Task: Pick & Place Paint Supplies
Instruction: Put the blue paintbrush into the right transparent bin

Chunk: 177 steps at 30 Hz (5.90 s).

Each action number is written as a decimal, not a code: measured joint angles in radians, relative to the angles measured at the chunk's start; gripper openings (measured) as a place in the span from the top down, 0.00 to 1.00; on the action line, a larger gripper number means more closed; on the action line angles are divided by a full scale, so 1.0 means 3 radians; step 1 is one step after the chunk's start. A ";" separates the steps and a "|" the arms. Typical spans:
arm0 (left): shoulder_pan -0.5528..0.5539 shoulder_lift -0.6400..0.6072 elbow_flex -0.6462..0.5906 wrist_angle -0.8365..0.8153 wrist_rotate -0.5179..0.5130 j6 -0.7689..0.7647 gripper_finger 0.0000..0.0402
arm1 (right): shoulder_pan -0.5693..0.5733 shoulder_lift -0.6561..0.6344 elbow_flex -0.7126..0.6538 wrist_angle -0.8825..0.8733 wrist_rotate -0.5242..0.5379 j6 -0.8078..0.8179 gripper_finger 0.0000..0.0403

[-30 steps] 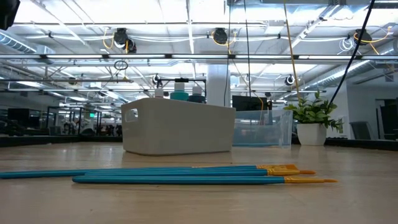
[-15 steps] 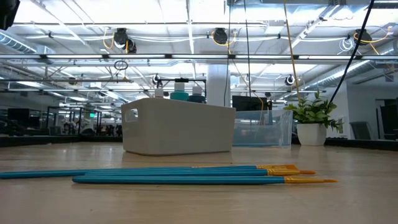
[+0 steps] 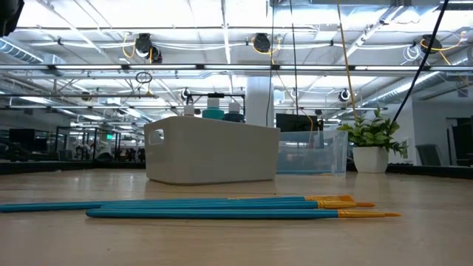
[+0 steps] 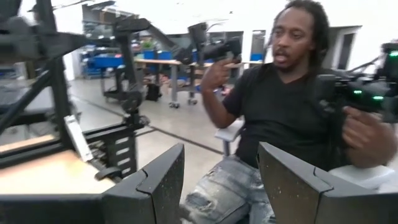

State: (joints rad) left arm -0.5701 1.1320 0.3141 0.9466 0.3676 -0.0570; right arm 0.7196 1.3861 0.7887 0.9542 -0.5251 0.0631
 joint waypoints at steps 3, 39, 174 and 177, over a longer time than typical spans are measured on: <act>0.0000 0.0000 0.0000 -0.0033 -0.0156 -0.0017 0.48 | 0.0048 0.0001 0.0000 -0.0003 0.0003 0.0000 0.52; 0.0000 0.0000 0.0000 -0.0031 -0.0214 -0.0075 0.48 | -0.0002 0.0001 0.0000 -0.0185 0.0109 -0.0252 1.00; -0.0176 0.2684 0.2355 -0.4108 -0.2208 -0.2107 1.00 | -0.0110 0.0001 0.0001 -0.1177 0.2621 -0.0347 0.65; -0.0173 0.2626 0.2345 -0.4099 -0.2256 -0.2056 1.00 | -0.0111 0.0001 0.0001 -0.1177 0.2621 -0.0348 0.65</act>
State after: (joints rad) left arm -0.6220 1.9197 1.0175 -0.2830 -0.3093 -0.6737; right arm 0.6863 1.3865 0.7889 0.6010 0.2611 -0.0412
